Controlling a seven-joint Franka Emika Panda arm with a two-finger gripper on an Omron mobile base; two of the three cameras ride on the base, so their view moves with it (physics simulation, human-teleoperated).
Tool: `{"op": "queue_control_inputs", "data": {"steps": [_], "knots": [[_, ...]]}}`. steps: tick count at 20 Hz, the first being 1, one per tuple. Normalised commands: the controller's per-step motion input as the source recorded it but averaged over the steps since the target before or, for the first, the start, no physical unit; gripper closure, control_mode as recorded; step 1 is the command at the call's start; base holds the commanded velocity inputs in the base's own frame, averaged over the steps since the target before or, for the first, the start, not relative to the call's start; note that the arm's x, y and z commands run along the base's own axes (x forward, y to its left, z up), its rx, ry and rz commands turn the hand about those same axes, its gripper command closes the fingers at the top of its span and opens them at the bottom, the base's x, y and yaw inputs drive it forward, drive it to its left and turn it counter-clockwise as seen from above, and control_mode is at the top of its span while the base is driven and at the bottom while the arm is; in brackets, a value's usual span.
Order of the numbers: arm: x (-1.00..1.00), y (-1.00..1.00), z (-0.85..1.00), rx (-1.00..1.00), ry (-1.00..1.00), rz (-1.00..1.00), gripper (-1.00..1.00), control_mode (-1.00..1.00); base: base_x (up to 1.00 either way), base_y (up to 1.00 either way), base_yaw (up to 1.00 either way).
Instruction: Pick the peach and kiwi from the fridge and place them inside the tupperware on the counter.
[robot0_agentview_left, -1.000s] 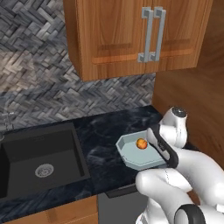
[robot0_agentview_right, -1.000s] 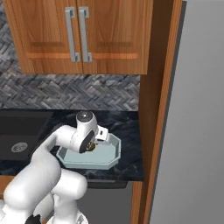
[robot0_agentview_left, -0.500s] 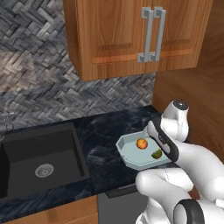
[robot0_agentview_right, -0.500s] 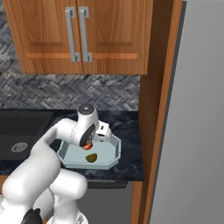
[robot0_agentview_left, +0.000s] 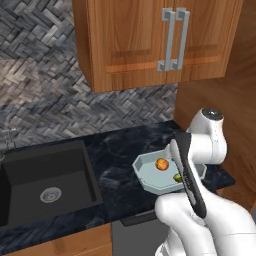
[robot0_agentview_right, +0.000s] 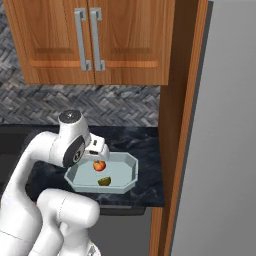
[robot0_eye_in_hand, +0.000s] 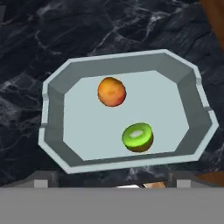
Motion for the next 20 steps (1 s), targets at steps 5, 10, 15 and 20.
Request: {"op": "queue_control_inputs", "data": {"steps": [5,10,15,20], "knots": [[-0.94,1.00,0.25,-0.15,0.00,0.00,-1.00,-1.00,0.00,0.00,0.00],[-0.69,1.00,0.58,-0.13,0.00,0.00,-1.00,-1.00,0.00,0.00,0.00],[-0.52,0.93,0.58,-0.18,-0.06,-0.04,-1.00,-1.00,0.00,0.00,0.00],[-0.20,0.61,0.11,-0.21,-0.13,-0.01,-1.00,-1.00,0.00,0.00,0.00]]}}
